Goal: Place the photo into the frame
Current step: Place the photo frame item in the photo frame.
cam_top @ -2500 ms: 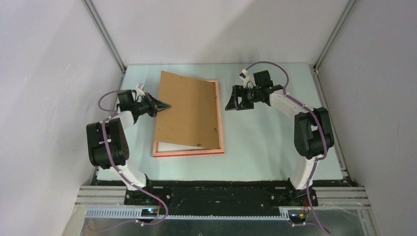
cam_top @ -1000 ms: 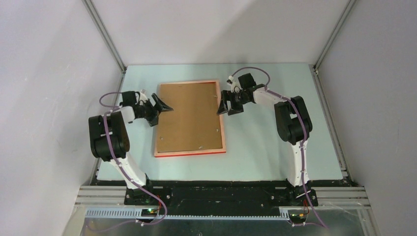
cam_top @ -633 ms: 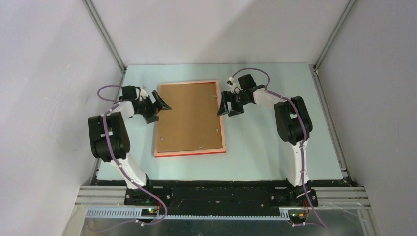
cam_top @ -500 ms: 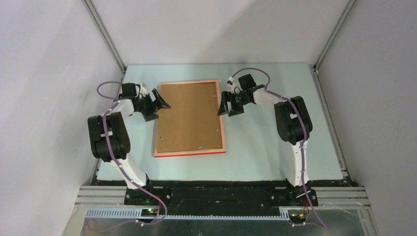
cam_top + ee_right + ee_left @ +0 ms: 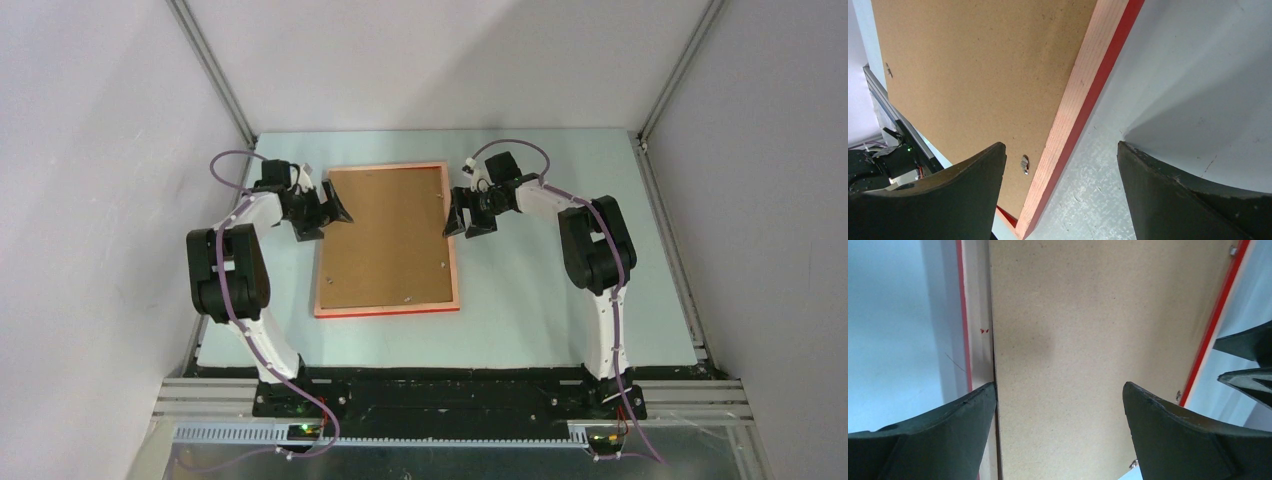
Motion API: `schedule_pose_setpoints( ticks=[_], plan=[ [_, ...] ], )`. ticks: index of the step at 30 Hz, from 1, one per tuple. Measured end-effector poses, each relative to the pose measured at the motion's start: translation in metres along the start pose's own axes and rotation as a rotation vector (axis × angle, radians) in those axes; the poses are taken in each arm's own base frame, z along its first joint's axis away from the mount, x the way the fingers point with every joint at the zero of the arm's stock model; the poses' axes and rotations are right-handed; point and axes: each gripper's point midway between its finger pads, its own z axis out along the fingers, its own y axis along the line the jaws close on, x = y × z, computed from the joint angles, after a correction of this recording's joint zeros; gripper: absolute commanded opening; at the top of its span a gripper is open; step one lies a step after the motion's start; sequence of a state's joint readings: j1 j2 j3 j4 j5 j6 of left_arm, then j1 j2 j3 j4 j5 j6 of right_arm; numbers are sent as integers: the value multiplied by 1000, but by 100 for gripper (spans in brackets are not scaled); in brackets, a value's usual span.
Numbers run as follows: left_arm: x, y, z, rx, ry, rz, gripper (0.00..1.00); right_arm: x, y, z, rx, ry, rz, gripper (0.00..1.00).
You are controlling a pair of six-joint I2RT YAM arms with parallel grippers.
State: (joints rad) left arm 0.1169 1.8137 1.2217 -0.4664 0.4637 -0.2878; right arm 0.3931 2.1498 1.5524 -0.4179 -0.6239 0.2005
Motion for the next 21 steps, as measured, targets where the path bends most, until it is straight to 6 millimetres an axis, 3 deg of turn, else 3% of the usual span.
schedule_pose_setpoints(
  ticks=[21],
  plan=[
    [-8, 12, -5, -221, -2, 197, 100, 0, -1, 0, 7, -1, -8, 86]
  ],
)
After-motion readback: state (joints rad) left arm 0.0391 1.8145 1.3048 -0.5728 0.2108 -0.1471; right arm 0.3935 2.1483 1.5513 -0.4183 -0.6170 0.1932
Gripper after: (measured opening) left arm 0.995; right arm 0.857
